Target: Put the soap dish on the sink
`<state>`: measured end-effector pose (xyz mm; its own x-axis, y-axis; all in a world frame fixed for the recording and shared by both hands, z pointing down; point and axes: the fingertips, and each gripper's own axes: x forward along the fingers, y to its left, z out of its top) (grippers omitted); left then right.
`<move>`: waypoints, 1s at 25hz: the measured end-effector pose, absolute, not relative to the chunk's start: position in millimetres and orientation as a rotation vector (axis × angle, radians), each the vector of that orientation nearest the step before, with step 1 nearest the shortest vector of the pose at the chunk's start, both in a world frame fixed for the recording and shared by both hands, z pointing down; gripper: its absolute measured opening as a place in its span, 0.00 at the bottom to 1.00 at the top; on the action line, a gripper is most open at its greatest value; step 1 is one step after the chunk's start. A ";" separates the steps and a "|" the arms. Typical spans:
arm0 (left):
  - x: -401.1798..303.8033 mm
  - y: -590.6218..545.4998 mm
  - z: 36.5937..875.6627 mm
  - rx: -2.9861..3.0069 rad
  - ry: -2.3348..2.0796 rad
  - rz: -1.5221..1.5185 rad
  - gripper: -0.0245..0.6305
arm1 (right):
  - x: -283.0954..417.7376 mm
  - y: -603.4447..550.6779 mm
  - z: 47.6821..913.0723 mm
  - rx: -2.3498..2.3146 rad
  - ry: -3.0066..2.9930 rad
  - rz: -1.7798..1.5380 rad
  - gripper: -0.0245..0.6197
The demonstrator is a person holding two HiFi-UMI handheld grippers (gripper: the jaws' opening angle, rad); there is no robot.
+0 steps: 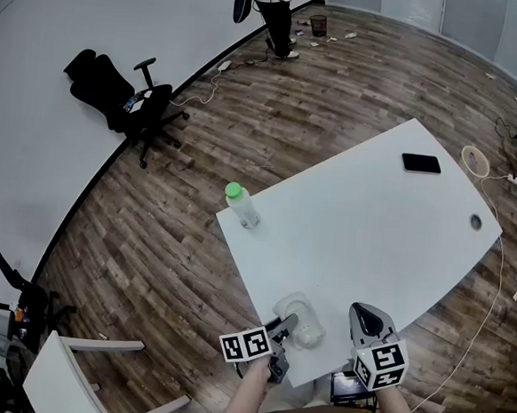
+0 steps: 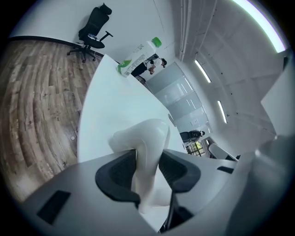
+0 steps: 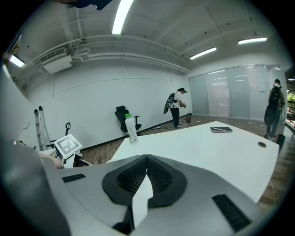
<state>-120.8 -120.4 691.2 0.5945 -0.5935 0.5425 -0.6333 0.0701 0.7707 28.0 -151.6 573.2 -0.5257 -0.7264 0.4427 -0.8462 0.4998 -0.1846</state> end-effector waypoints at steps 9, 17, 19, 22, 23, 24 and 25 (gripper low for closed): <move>-120.3 -123.8 692.6 1.572 -1.019 -0.015 0.28 | 27.9 -149.9 570.7 1.333 -2.429 0.532 0.05; -116.8 -123.0 697.4 1.514 -0.977 -0.063 0.28 | 34.4 -150.3 567.7 1.357 -2.430 0.511 0.05; -116.7 -123.0 697.5 1.513 -0.972 -0.049 0.28 | 35.1 -151.2 567.3 1.361 -2.432 0.511 0.05; -116.1 -122.0 697.5 1.524 -0.973 0.002 0.28 | 35.6 -151.8 566.8 1.363 -2.436 0.511 0.05; -115.8 -121.4 697.0 1.535 -0.978 0.024 0.28 | 35.5 -151.6 566.3 1.362 -2.438 0.509 0.05; -115.7 -120.8 696.2 1.547 -0.985 0.041 0.28 | 35.3 -151.1 565.9 1.361 -2.440 0.508 0.05; -115.9 -120.0 695.2 1.556 -0.990 0.052 0.28 | 34.9 -150.6 565.7 1.359 -2.441 0.508 0.05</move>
